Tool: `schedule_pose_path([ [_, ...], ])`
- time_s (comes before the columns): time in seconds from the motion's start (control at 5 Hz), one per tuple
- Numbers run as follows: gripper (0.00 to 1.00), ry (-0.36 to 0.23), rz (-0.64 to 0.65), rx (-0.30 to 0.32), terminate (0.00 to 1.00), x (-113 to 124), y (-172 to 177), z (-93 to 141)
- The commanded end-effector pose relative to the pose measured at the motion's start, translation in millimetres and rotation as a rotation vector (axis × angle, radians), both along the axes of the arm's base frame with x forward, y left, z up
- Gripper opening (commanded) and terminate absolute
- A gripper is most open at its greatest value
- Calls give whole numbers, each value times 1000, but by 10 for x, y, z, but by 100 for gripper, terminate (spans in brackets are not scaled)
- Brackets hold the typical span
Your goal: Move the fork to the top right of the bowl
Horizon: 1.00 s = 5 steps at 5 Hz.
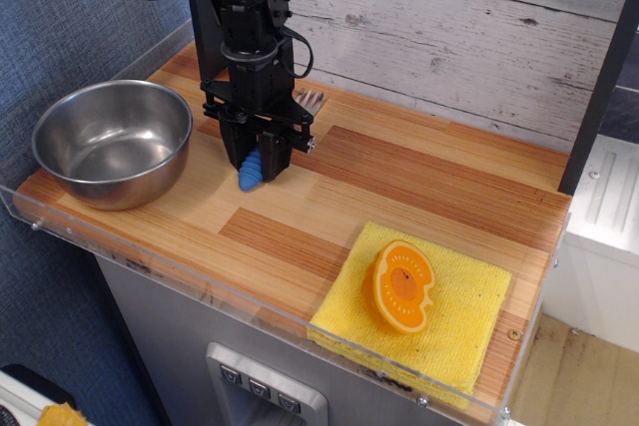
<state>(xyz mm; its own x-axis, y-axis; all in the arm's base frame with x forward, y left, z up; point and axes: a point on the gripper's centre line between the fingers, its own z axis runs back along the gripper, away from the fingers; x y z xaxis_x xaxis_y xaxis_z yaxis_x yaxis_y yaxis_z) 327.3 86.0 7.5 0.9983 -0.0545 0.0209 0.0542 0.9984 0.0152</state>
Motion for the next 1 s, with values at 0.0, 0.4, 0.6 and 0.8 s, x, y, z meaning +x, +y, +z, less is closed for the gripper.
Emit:
schedule_pose_path([
  [0.0,100,16,-25,23,0,33,29,26],
  [0.4,100,4,-36,27,0,25,-14,102],
  [0.6,100,-15,-32,30,0,17,-29,138],
  [0.8,100,-57,-16,21,0,24,-35,242],
])
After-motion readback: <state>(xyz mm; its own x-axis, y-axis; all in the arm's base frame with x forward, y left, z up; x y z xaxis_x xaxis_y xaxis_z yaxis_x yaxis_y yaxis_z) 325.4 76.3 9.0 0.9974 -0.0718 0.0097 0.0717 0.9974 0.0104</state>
